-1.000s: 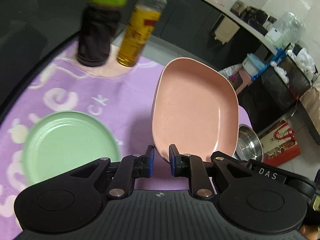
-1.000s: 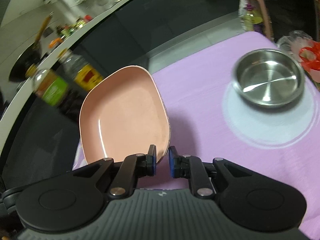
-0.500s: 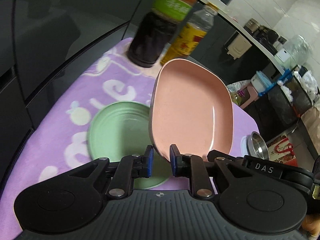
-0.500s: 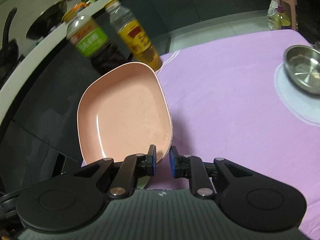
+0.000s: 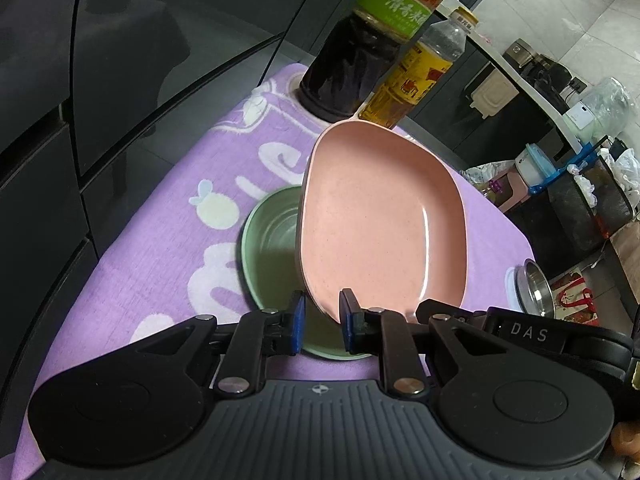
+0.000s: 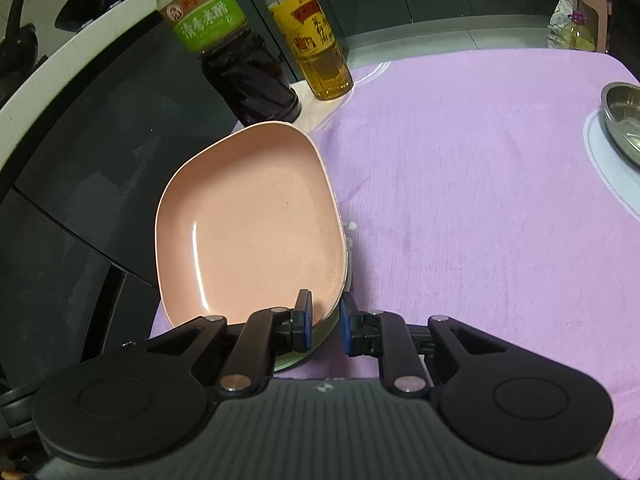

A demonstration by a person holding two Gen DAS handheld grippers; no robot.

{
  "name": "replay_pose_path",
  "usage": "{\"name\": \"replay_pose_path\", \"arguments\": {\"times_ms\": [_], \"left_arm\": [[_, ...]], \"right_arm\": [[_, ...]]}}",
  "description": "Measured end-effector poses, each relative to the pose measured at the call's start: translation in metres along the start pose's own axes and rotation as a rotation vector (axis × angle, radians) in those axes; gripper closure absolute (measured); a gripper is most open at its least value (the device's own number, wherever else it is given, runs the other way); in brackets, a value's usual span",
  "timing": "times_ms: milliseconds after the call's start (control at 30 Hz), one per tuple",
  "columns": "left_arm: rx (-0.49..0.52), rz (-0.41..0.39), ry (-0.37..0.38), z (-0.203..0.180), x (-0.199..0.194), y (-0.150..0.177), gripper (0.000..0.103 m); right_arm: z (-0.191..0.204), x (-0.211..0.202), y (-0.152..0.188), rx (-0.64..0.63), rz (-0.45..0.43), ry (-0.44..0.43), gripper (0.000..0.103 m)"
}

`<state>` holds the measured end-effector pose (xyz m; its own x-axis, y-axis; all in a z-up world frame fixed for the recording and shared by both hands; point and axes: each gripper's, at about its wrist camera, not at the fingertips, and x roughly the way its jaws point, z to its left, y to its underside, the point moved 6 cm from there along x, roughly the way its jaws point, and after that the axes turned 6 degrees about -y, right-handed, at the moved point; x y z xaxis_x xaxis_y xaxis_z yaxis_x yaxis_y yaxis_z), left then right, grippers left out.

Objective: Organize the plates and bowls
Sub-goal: 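Lower the pink dish onto the green plate and open the left tool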

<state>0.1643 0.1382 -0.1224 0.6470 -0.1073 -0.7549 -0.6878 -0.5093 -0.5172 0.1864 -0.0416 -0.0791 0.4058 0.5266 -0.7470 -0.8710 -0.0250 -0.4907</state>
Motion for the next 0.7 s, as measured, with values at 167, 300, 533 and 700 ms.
{"name": "replay_pose_path", "arguments": {"times_ms": [167,300,533,700], "left_arm": [[-0.009,0.008,-0.012,0.007,0.002,0.003,0.086],[-0.011,0.013,-0.033,0.014,0.003,0.005,0.085],[-0.012,-0.022,-0.059,0.022,-0.003,0.002,0.083],[-0.02,-0.05,-0.077,0.027,-0.009,-0.001,0.083]], "right_arm": [[0.004,0.006,0.003,-0.012,0.014,0.009,0.093],[0.006,0.012,0.005,-0.016,0.034,0.007,0.093],[0.007,0.02,0.008,-0.024,0.052,0.023,0.09],[0.004,0.017,0.007,-0.023,0.036,0.022,0.089]]}}
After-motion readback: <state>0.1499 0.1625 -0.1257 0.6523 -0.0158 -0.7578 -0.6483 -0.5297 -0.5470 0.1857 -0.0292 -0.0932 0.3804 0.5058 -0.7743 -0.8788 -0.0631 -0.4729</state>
